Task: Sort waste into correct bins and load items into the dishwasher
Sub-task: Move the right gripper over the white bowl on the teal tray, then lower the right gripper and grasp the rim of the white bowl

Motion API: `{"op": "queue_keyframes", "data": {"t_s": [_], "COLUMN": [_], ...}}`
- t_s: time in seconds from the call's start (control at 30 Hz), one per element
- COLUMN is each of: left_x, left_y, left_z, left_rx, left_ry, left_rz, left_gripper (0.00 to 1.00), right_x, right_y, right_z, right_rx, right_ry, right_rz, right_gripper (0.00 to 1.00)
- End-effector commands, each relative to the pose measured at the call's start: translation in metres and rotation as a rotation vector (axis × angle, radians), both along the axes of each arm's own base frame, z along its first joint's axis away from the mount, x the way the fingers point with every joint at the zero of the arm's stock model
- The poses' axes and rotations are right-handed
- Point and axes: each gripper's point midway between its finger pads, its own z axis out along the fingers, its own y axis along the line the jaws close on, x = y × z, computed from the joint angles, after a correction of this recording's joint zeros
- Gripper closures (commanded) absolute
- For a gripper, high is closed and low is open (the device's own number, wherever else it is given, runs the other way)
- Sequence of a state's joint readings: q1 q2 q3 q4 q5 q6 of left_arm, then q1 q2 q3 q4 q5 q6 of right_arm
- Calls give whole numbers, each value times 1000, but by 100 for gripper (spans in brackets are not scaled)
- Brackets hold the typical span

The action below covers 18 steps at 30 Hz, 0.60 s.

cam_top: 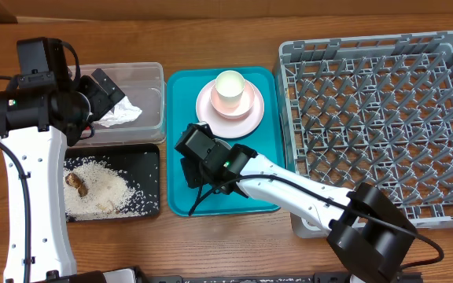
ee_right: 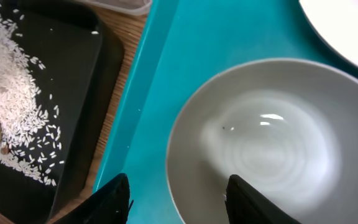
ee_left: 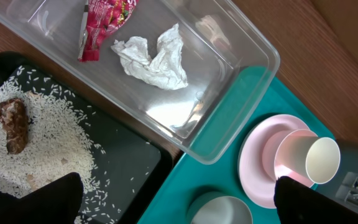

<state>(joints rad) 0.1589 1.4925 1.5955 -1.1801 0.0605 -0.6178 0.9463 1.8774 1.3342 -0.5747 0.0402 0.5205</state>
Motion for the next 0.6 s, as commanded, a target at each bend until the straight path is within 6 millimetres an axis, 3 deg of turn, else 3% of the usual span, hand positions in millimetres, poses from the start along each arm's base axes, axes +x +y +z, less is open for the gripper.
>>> {"op": "queue_keyframes", "data": {"t_s": [0.0, 0.27, 0.57], "left_x": [2, 2, 2], "left_y": [0, 0, 0], "left_z": [-1, -1, -1], "left_rx": [2, 2, 2], "left_ry": [2, 2, 2], "left_rz": [-18, -18, -18], "left_gripper": [0, 0, 0], "right_x": [0, -2, -9], "right_y": [3, 10, 1], "right_z": [-9, -35, -43], "right_rx": [-17, -21, -64], "right_ry": [-12, 27, 61], "right_rz": [41, 59, 58], "right_gripper": [48, 47, 51]}}
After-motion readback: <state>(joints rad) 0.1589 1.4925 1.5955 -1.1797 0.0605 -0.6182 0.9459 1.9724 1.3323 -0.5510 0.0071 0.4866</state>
